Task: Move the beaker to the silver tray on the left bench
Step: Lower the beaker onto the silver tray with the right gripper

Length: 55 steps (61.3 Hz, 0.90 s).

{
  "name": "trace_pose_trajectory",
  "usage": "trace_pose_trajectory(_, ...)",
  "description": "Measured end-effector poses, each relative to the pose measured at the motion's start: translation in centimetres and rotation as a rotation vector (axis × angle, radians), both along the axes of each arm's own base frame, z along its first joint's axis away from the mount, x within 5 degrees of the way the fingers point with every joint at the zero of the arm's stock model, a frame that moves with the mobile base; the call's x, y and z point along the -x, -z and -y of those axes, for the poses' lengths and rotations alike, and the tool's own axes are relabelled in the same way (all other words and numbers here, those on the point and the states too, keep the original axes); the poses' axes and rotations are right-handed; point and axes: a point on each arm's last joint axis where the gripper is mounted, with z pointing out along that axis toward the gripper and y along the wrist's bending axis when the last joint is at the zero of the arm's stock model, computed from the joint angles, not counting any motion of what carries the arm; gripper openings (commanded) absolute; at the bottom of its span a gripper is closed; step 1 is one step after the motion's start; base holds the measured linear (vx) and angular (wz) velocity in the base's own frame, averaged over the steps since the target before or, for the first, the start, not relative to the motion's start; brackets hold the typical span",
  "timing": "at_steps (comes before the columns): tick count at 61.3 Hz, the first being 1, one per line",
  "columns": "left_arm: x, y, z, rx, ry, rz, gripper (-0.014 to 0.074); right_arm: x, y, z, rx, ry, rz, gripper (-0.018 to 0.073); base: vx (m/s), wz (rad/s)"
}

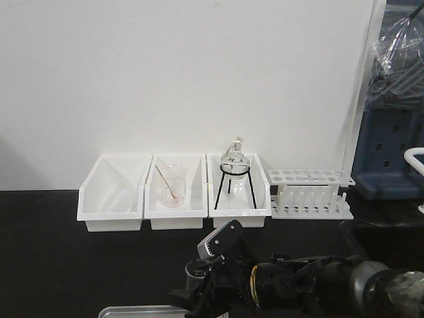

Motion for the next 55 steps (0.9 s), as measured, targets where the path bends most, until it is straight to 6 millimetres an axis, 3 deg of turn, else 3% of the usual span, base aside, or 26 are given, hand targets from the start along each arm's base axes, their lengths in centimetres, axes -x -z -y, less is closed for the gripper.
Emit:
trace_pose_trajectory(11, 0.0, 0.0, 0.0, 0.0, 0.0, 0.0, 0.0001, 0.0, 2.8, -1.1, 0.03, -0.014, -0.005, -0.0011, 0.0, 0.0)
trace_pose_trajectory(28, 0.0, 0.0, 0.0, 0.0, 0.0, 0.0, 0.0001, 1.6, 4.7, -4.8, 0.066, -0.065, 0.064, -0.0011, 0.0, -0.01)
trace_pose_trajectory(40, 0.0, 0.0, 0.0, 0.0, 0.0, 0.0, 0.0001, 1.5, 6.6, -5.0, 0.087, -0.021, 0.037, -0.0006, 0.0, 0.0)
trace_pose_trajectory(55, 0.0, 0.0, 0.0, 0.0, 0.0, 0.0, 0.0001, 1.4, 7.4, -4.9, 0.092, 0.006, 0.011, 0.0011, 0.0, 0.0)
